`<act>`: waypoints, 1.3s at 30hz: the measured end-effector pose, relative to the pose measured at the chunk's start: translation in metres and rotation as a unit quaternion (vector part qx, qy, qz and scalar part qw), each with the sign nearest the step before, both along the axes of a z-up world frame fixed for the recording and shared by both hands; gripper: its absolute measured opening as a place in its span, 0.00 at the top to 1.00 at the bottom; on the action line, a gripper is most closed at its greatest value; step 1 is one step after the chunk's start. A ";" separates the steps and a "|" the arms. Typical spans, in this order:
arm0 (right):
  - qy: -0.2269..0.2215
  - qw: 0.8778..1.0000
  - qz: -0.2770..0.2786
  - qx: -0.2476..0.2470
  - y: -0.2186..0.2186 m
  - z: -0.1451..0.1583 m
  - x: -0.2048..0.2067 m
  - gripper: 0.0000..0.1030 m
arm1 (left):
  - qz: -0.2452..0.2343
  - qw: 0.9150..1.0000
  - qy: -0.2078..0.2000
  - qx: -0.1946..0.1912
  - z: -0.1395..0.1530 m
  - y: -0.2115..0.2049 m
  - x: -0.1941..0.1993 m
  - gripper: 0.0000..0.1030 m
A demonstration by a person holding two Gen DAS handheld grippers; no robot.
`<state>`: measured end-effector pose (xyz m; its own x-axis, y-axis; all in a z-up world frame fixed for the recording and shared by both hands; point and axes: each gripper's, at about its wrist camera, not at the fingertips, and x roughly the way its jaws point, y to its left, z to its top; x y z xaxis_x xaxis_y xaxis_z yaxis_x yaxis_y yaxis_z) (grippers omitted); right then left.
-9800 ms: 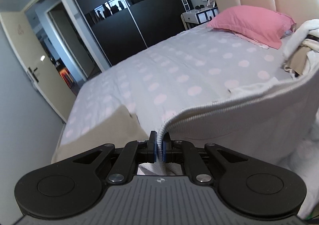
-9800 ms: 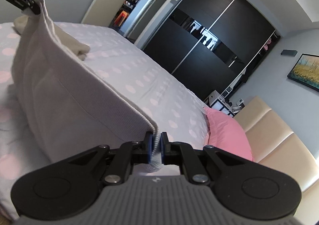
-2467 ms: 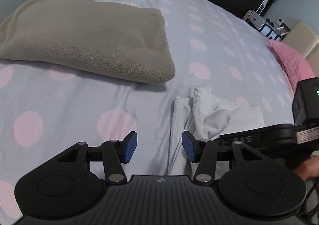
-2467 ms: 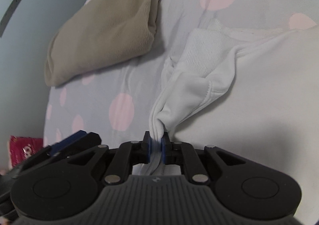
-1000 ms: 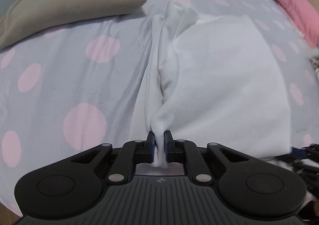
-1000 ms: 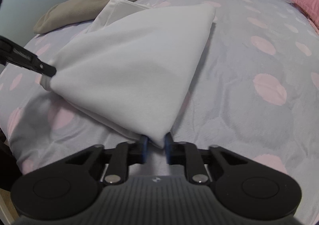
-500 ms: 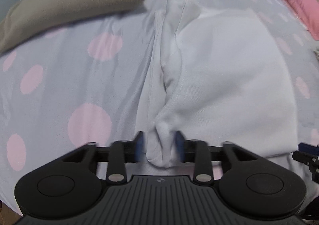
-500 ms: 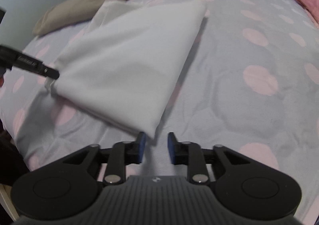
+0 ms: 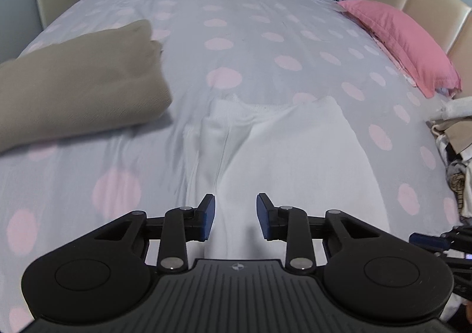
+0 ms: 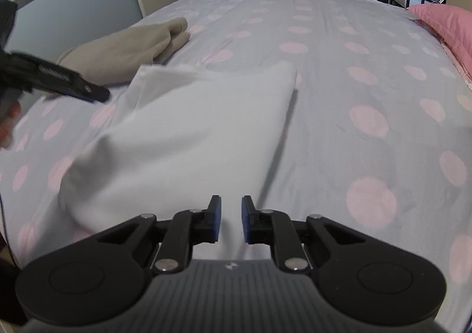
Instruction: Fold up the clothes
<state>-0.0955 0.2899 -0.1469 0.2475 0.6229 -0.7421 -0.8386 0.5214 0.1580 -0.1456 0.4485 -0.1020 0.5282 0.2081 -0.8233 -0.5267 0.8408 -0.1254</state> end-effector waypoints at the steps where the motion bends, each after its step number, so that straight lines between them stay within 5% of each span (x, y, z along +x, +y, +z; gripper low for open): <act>1: 0.000 1.000 0.002 0.000 0.005 -0.001 0.003 0.83 | -0.003 1.000 0.003 -0.001 -0.008 0.005 0.008 0.74; 8: -0.007 1.000 0.013 -0.023 0.024 -0.021 0.010 0.81 | 0.037 0.999 0.013 -0.021 -0.044 0.057 0.035 0.87; 17: 0.007 0.999 0.020 -0.031 0.029 -0.038 0.019 0.81 | 0.056 0.997 0.024 -0.037 -0.068 0.079 0.046 0.88; 19: 0.006 0.999 0.018 -0.033 0.027 -0.032 0.019 0.70 | 0.058 0.997 0.022 -0.038 -0.061 0.078 0.042 0.88; 21: 0.011 1.000 0.006 -0.026 0.017 -0.026 0.020 0.53 | 0.059 0.997 0.018 -0.041 -0.050 0.075 0.031 0.81; 22: 0.017 1.000 -0.001 -0.020 0.012 -0.024 0.021 0.52 | 0.059 0.997 0.017 -0.043 -0.045 0.074 0.025 0.76; 24: 0.042 0.999 -0.018 -0.010 0.000 -0.022 0.025 0.52 | 0.059 0.997 0.015 -0.038 -0.035 0.067 0.009 0.47; 26: 0.071 0.997 -0.036 0.001 -0.011 -0.023 0.029 0.49 | 0.059 0.998 0.010 -0.033 -0.027 0.060 -0.007 0.39; 32: 0.149 0.986 -0.072 0.030 -0.025 -0.025 0.042 0.41 | 0.087 0.993 -0.004 -0.084 -0.035 0.053 -0.033 0.36; 39: 0.190 0.977 -0.087 0.041 -0.023 -0.031 0.060 0.39 | 0.098 0.988 -0.012 -0.119 -0.066 0.060 -0.028 0.36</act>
<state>-0.0354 0.2672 -0.1778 0.0704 0.6576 -0.7501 -0.6110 0.6228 0.4887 -0.1739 0.5086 -0.1681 0.5160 0.1106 -0.8494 -0.6712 0.6683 -0.3208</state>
